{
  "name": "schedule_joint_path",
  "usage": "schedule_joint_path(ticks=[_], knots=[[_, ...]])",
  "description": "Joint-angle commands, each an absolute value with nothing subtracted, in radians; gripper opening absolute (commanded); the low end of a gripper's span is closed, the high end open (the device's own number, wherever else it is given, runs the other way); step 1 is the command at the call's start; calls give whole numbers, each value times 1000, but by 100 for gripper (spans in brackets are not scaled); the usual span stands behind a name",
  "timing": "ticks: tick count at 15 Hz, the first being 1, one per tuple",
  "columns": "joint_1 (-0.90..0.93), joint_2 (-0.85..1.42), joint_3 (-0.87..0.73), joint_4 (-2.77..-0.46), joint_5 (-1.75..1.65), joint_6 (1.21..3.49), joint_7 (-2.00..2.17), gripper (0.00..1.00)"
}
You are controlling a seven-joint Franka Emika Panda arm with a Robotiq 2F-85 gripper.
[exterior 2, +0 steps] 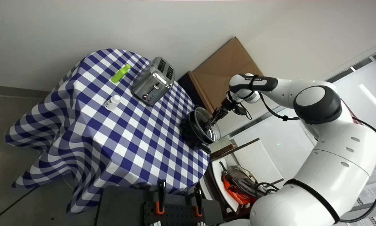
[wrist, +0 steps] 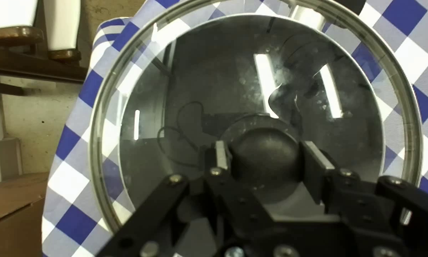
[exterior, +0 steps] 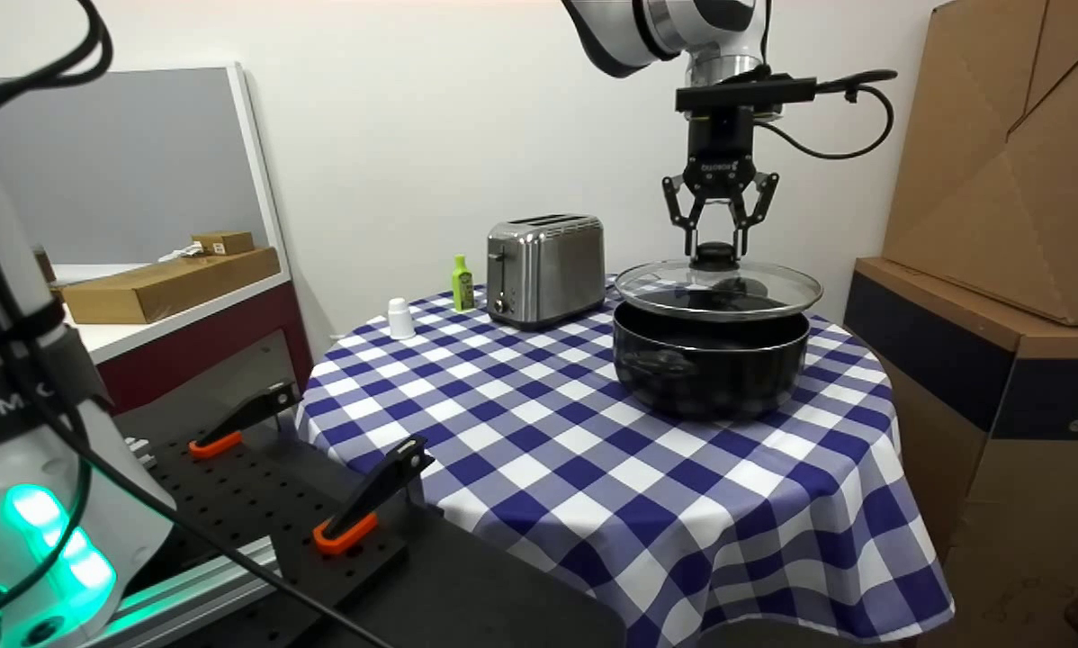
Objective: Remove the glass lid from the black pot.
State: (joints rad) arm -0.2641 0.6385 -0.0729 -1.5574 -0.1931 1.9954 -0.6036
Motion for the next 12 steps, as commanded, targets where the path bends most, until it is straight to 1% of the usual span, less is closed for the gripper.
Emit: schedule_joint_path(ticks=[1,12], knots=[[-239,514,-67,-1665,-234,1991,-642,25],[-108,303,0,-1952,-312,2021,-655,25]])
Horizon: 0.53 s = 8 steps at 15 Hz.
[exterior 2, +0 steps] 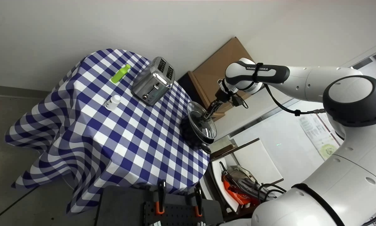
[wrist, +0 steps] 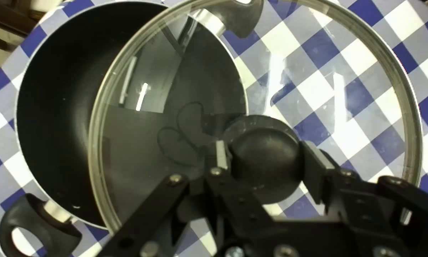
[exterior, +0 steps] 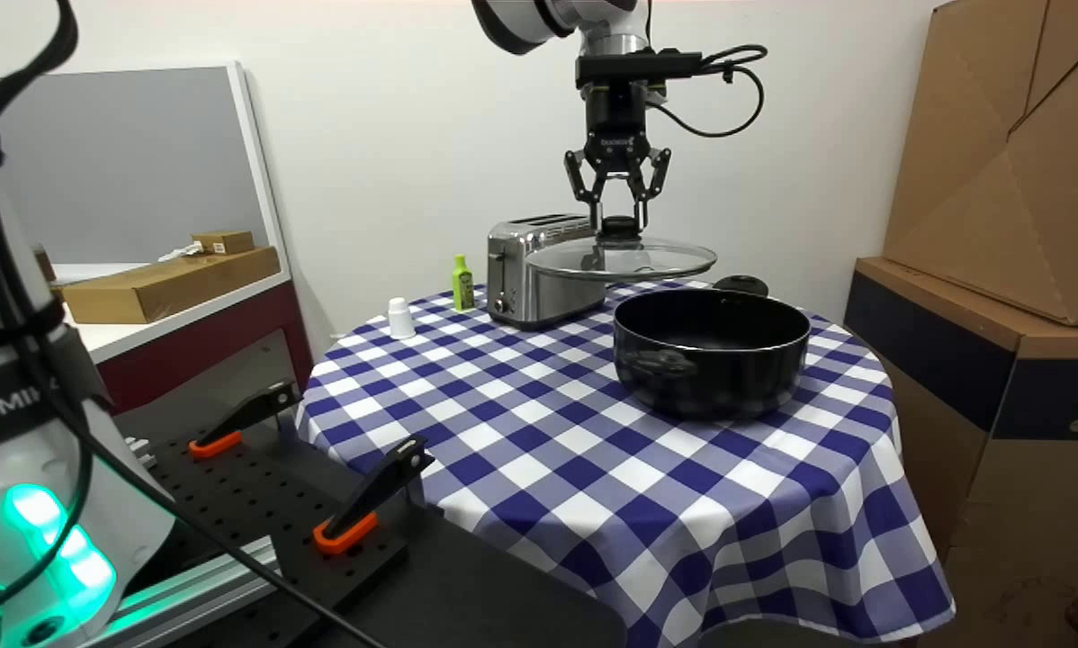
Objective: Remove the glass lid from the black pot.
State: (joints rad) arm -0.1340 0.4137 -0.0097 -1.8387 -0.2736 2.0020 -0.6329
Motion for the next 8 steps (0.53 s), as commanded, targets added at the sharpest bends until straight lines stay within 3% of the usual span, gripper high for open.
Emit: schedule_joint_path(ticks=[1,8], knots=[[-98,284,4,-1977,-321,2023,-654,25],[-25,207,39,-2144,-402,2043,-643,25]])
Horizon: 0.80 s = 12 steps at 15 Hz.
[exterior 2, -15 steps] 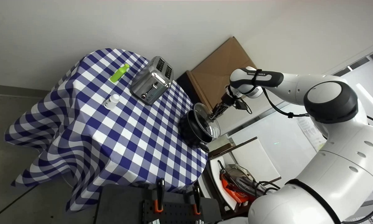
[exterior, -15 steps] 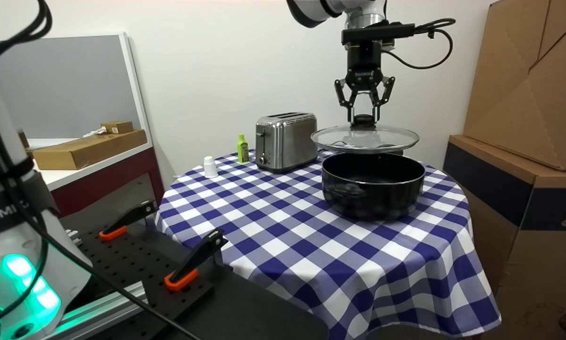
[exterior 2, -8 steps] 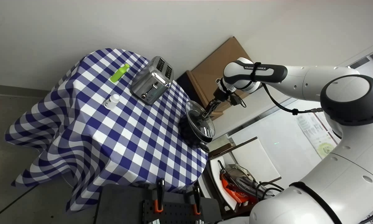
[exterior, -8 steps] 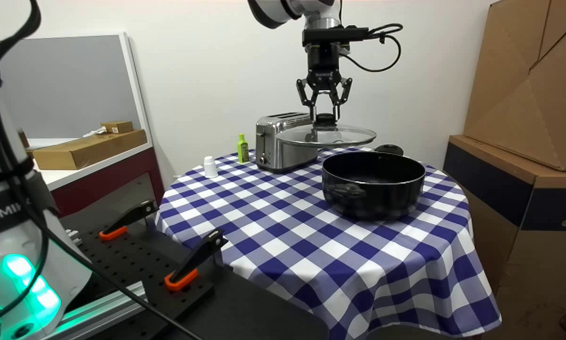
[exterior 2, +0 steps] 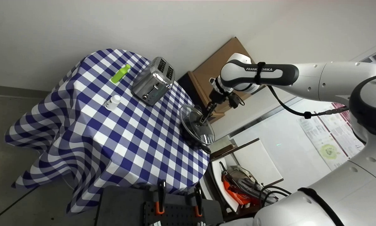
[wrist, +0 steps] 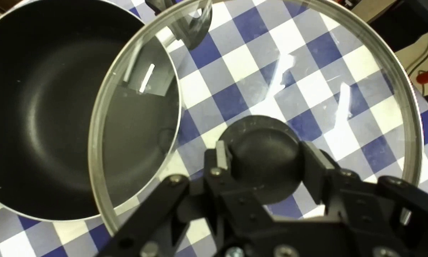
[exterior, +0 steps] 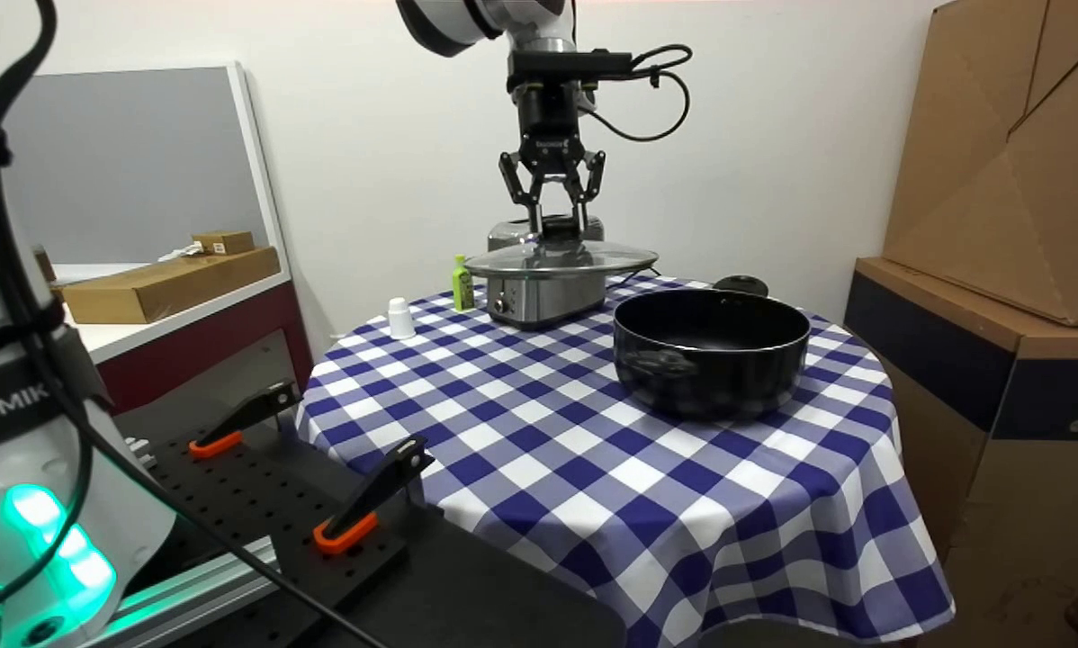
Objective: Remove the glass lid from the black pot.
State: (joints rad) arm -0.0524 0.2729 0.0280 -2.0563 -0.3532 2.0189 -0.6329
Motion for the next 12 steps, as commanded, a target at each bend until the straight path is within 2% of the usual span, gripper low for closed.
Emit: schedule_joint_path(ticks=[1,12], knots=[[-14,201,47,-2167,-416,2054,-641,25],[59,315,83,-2198,-484,2167,-607,25]])
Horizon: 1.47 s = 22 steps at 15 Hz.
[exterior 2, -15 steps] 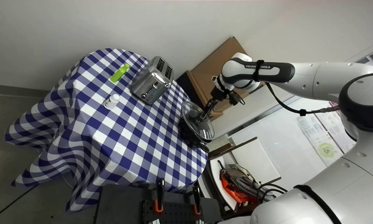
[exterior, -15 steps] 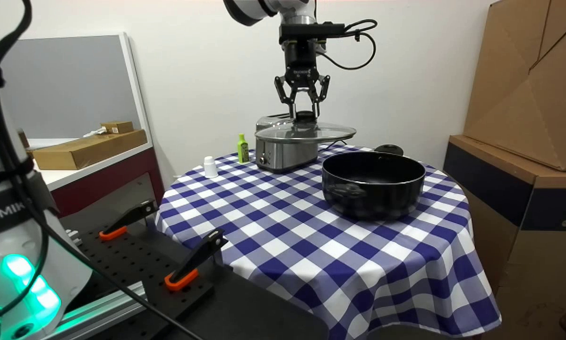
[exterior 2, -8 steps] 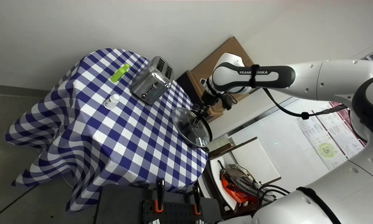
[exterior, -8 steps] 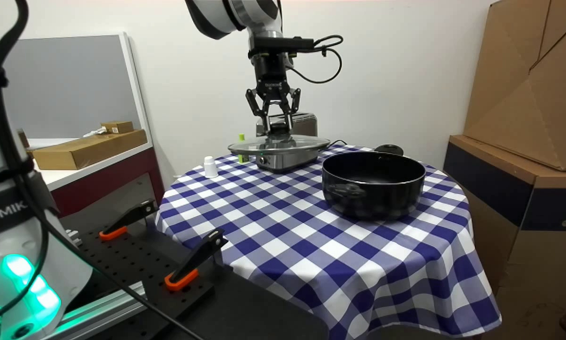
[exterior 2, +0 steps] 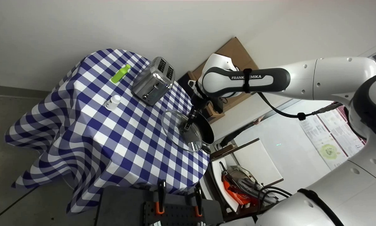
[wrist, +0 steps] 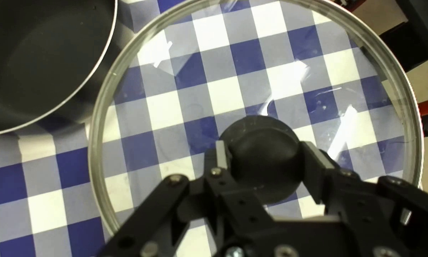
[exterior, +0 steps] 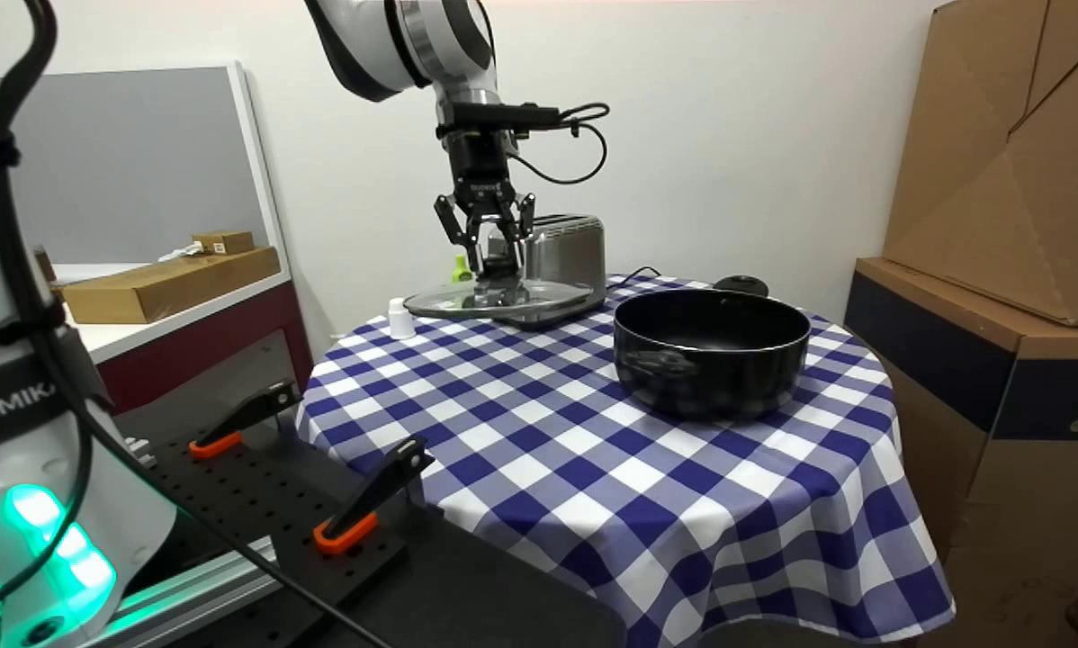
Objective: Remove the glass lid from the black pot.
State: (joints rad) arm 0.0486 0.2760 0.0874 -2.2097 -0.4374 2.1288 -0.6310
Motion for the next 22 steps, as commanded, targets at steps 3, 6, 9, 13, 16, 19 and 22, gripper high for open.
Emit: schedule_joint_path(ticks=[3,6,9,13,16,19,22], knots=[[62,395,66,-2171,-542,2258,-567,25],[58,467,52,-2133,-564,2339,-527,25],[49,517,49,-2103,-542,2399,-512,25],[37,543,55,-2078,-508,2415,-512,25],[34,558,50,-2073,-507,2414,-504,25],[35,580,40,-2073,-521,2425,-490,25],[41,611,23,-2069,-538,2438,-470,25]])
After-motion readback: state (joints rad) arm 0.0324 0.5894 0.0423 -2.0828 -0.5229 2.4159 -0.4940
